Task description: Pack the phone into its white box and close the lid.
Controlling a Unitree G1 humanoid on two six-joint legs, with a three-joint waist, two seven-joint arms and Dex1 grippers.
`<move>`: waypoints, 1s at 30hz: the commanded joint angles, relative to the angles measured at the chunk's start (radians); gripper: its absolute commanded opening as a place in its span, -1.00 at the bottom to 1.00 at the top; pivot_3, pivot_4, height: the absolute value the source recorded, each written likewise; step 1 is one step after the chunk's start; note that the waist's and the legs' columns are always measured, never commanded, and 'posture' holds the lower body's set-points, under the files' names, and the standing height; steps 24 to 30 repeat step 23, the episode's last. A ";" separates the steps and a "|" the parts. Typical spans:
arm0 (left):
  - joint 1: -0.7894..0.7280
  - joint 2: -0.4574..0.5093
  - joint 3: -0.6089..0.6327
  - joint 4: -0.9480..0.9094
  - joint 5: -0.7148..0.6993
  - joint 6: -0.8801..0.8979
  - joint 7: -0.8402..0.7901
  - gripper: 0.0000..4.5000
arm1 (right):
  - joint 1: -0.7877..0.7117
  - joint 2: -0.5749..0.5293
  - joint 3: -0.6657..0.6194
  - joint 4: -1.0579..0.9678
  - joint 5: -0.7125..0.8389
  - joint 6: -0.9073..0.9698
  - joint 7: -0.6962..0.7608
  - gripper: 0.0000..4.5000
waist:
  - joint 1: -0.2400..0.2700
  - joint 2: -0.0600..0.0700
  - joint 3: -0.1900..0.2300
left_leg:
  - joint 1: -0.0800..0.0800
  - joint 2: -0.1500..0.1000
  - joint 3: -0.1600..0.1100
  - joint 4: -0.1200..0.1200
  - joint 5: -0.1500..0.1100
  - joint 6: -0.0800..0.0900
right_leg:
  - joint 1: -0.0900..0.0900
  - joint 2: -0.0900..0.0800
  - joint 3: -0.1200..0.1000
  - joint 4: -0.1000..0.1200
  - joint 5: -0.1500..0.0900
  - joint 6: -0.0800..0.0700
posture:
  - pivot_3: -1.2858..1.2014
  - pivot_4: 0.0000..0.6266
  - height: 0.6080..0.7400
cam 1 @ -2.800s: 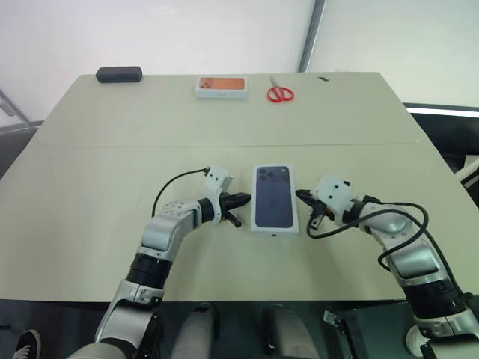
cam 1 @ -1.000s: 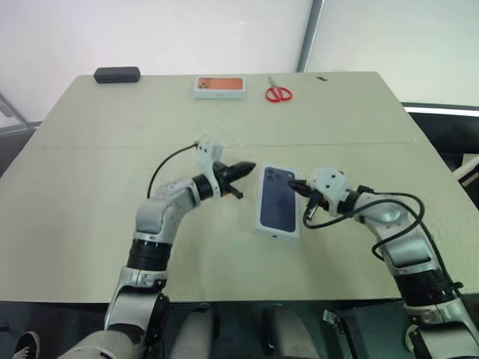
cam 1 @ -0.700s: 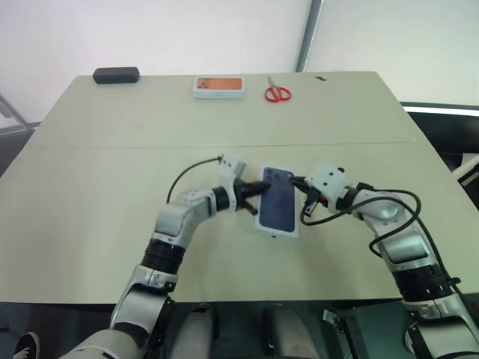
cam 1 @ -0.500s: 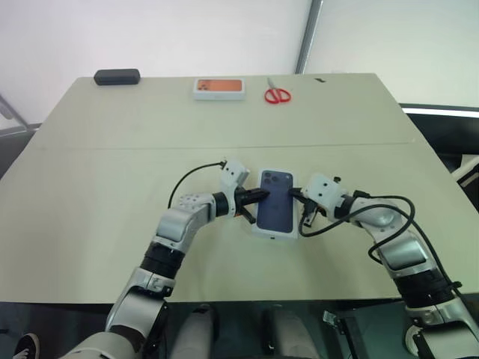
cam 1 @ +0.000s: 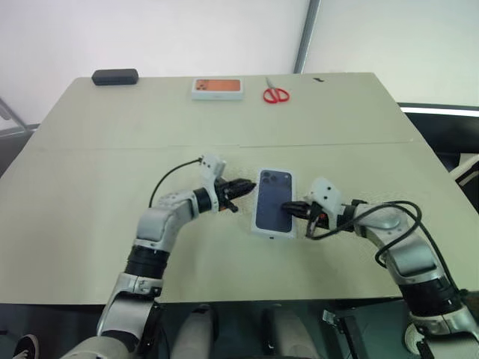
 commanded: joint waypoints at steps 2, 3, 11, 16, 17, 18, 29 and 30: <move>0.011 0.116 0.072 -0.051 0.008 -0.116 -0.057 0.49 | -0.062 -0.002 -0.081 0.012 0.057 -0.017 -0.007 0.05 | 0.002 0.000 0.000 | -0.001 0.000 0.000 0.000 0.000 0.000 | -0.001 0.000 0.000 0.000 0.000 0.000 | 0.03 -0.52 1.00; 0.021 0.138 0.087 -0.048 0.011 -0.162 -0.073 0.73 | -0.065 -0.003 -0.082 0.015 0.053 -0.031 -0.007 0.31 | 0.004 0.000 0.000 | -0.002 0.000 0.000 0.000 0.000 0.000 | -0.002 0.000 0.000 0.000 0.000 0.000 | 0.03 -0.52 1.00; 0.099 0.273 0.178 -0.058 -0.010 -0.273 -0.138 1.00 | -0.060 -0.024 -0.059 0.058 0.008 -0.131 0.003 0.97 | 0.005 0.000 0.000 | -0.006 -0.001 0.000 0.001 0.000 0.000 | -0.004 -0.002 -0.001 -0.001 0.000 0.000 | 0.03 -0.52 1.00; 0.204 0.325 0.227 -0.082 -0.014 -0.310 -0.153 1.00 | -0.047 -0.030 -0.065 0.075 0.003 -0.178 0.005 0.97 | 0.003 0.001 0.000 | -0.006 0.000 0.000 0.000 0.000 0.000 | -0.005 -0.002 -0.001 0.000 0.000 0.000 | 0.03 -0.52 1.00; 0.232 0.331 0.230 -0.096 -0.012 -0.321 -0.157 1.00 | -0.039 -0.035 -0.064 0.085 -0.013 -0.203 -0.002 0.97 | 0.004 0.001 0.000 | -0.006 0.000 0.000 0.000 0.000 0.000 | -0.005 -0.002 -0.001 0.000 0.000 0.000 | 0.03 -0.52 1.00; 0.253 0.333 0.235 -0.108 -0.016 -0.322 -0.153 1.00 | -0.032 -0.038 -0.063 0.093 -0.017 -0.217 0.000 0.97 | 0.004 0.001 0.000 | -0.006 0.000 0.000 0.000 0.000 0.000 | -0.005 -0.003 -0.001 0.000 0.000 0.000 | 0.03 -0.52 1.00; 0.365 0.351 0.255 -0.144 -0.007 -0.398 -0.179 1.00 | 0.011 -0.064 -0.082 0.078 -0.008 -0.259 0.020 0.97 | 0.007 0.001 0.000 | -0.006 -0.001 0.000 0.000 0.000 0.000 | -0.005 -0.004 -0.001 0.000 0.000 0.000 | 0.03 -0.52 1.00; 0.365 0.351 0.255 -0.144 -0.007 -0.398 -0.179 1.00 | 0.011 -0.064 -0.082 0.078 -0.008 -0.259 0.020 0.97 | 0.007 0.001 0.000 | -0.006 -0.001 0.000 0.000 0.000 0.000 | -0.005 -0.004 -0.001 0.000 0.000 0.000 | 0.03 -0.52 1.00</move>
